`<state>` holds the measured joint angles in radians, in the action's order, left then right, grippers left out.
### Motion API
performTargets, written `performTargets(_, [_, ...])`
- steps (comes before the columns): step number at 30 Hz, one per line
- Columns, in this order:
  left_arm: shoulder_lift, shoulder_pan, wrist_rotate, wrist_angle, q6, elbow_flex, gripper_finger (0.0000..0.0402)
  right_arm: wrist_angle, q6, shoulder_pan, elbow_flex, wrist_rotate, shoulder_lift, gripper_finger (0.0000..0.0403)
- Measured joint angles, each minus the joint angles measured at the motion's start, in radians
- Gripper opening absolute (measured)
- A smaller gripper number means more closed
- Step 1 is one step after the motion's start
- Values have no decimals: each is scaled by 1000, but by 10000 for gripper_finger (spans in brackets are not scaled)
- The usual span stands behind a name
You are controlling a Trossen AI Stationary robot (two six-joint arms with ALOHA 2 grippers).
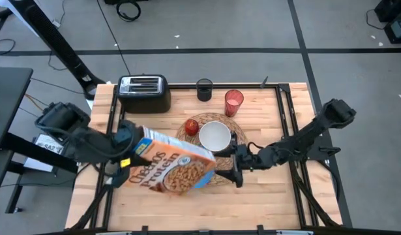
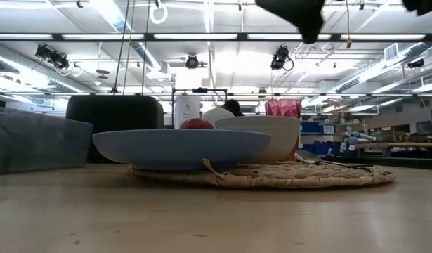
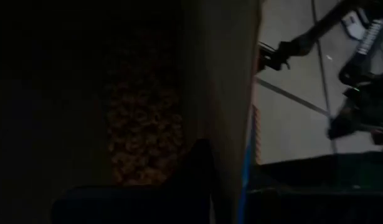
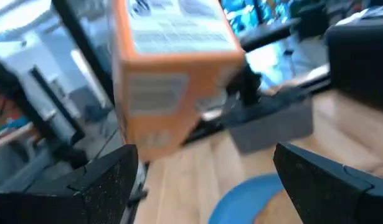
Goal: Arrange a breakfast setting
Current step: Pour the cereal from the cereal box into the white bowl
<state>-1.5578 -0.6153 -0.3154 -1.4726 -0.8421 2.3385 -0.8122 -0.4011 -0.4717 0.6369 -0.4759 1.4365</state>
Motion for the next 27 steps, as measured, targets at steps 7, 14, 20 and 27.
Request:
performTargets(7, [0,80,-6,52,137,-2,1,-156,19,49,34,48,86,378])
performTargets(14, [0,98,-20,131,221,-2,1,-269,17,110,64,104,90,378])
performTargets(20, [0,118,-35,202,276,-2,1,-360,19,150,93,238,84,378])
performTargets(27, [0,178,-31,296,366,0,1,-381,116,181,151,283,68,366])
